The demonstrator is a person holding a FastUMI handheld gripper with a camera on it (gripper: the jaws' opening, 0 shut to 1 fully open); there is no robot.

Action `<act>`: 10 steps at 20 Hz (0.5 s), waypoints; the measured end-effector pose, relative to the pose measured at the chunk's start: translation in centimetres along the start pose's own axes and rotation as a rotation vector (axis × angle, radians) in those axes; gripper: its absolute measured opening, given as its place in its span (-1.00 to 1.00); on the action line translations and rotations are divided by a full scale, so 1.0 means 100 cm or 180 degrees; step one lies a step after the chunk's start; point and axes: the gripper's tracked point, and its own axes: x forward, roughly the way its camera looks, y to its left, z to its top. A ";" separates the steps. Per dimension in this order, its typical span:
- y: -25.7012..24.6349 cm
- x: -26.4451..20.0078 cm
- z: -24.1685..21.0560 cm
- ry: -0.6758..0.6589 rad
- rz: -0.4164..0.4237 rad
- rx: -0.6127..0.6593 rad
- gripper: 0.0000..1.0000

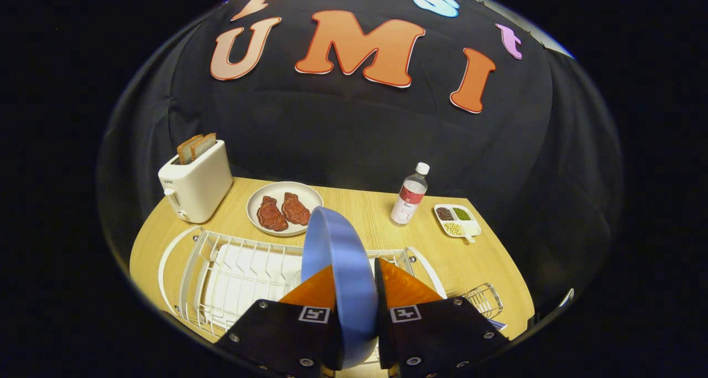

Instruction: Take the plate from the dish rack, then take the spoon from the basket and place it into the plate.

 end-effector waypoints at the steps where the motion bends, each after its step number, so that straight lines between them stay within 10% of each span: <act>1: -0.001 -0.005 0.001 -0.0002 0.0020 0.0068 -0.50; 10: -0.026 -0.095 -0.022 -0.0056 0.0105 0.0347 -0.50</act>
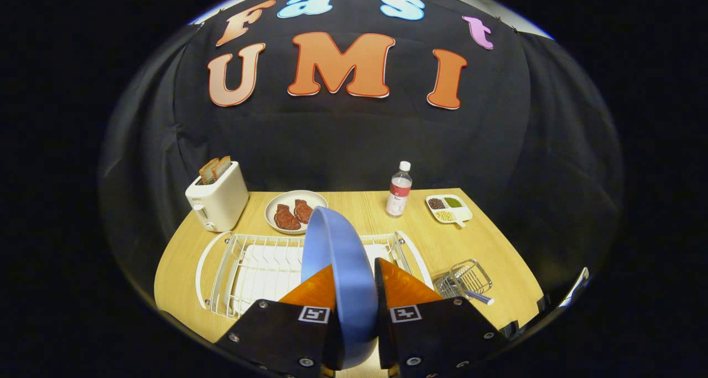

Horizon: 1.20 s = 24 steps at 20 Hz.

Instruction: Take the plate from the dish rack, then take the spoon from the basket and place it into the plate.

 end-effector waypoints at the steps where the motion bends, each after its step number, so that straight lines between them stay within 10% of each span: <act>1: -0.005 -0.009 -0.007 0.0016 -0.0014 0.0015 -0.50; 12: -0.049 -0.082 -0.110 0.0247 -0.0169 0.0580 -0.50; 24: -0.026 -0.053 -0.209 0.0786 0.0134 0.1263 -0.50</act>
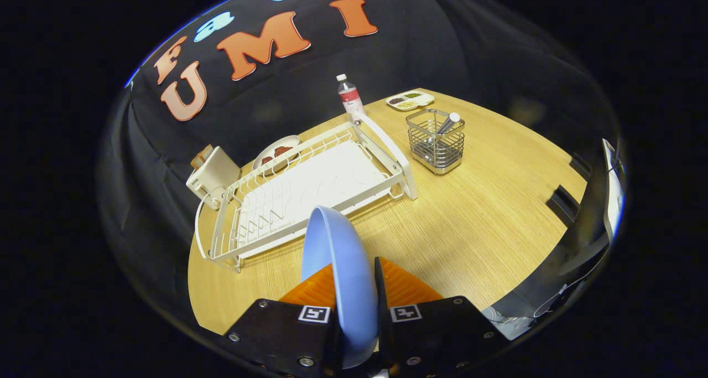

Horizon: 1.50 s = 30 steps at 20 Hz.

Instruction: Take the plate from the dish rack, then take the spoon from the basket and place it into the plate.

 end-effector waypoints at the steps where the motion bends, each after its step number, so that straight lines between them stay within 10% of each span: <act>1: 0.002 0.004 0.001 -0.0005 0.0065 0.0067 -0.49; 16: -0.059 0.024 0.015 0.0107 -0.0085 0.0181 -0.33; 24: -0.114 0.003 0.127 -0.0879 -0.0267 -0.0348 0.46; 30: -0.116 0.024 0.172 -0.1423 -0.0215 -0.0926 0.62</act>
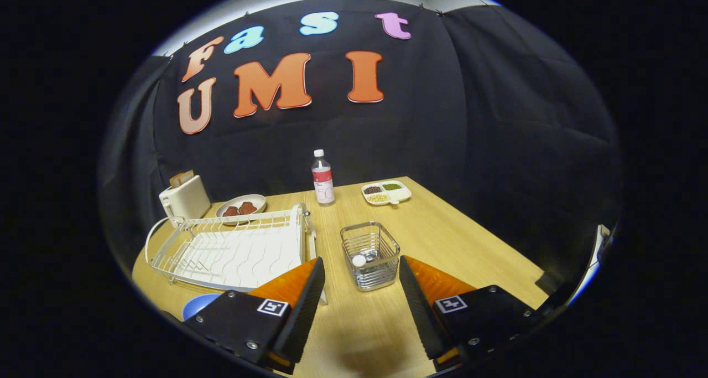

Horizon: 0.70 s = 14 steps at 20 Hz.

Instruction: Take the plate from the dish rack, then take the spoon from the basket and place it into the plate.

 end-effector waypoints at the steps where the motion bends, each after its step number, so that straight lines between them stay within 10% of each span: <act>1: -0.002 0.008 -0.002 -0.0021 -0.0010 -0.0080 0.62; 5: 0.005 0.035 -0.018 0.0017 0.0192 -0.0136 0.62; 14: 0.003 0.067 -0.019 -0.0069 0.0349 -0.0032 -0.24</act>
